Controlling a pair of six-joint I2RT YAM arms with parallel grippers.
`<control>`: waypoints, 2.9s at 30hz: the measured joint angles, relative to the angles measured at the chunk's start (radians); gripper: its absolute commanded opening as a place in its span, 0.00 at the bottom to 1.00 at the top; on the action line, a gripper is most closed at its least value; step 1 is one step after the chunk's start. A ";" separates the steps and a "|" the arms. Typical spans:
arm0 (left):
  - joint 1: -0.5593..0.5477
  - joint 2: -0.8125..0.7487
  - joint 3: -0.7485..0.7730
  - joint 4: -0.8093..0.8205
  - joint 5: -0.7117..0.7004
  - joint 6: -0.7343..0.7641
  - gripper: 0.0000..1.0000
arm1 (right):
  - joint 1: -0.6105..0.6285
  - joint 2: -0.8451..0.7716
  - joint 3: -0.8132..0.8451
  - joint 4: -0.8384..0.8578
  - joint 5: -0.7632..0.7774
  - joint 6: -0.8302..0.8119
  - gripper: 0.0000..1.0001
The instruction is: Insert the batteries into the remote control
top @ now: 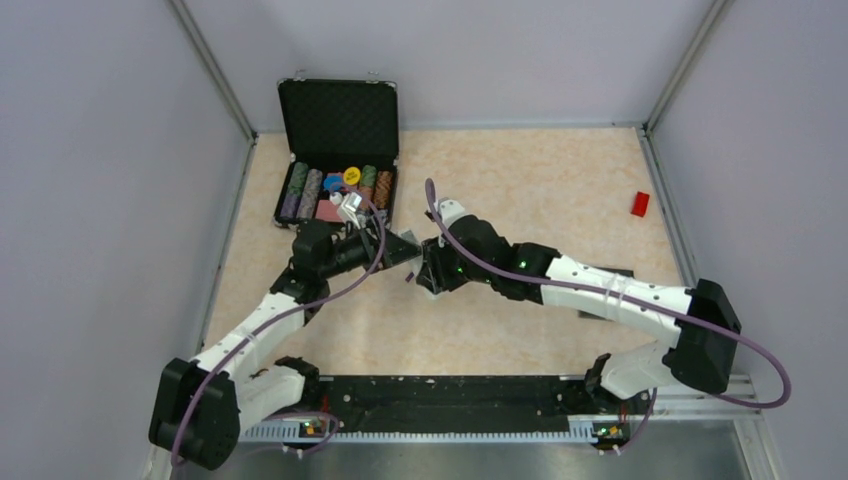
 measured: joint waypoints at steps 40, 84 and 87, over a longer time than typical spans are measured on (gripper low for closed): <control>-0.047 0.114 0.312 -0.001 -0.262 -0.374 0.00 | -0.240 -0.209 -0.166 0.378 -0.113 0.462 0.87; -0.080 0.113 0.190 0.172 -0.373 -0.545 0.00 | -0.332 -0.106 -0.383 0.942 -0.319 0.911 0.20; -0.082 0.101 0.175 0.175 -0.373 -0.559 0.00 | -0.332 -0.108 -0.401 0.967 -0.330 0.930 0.19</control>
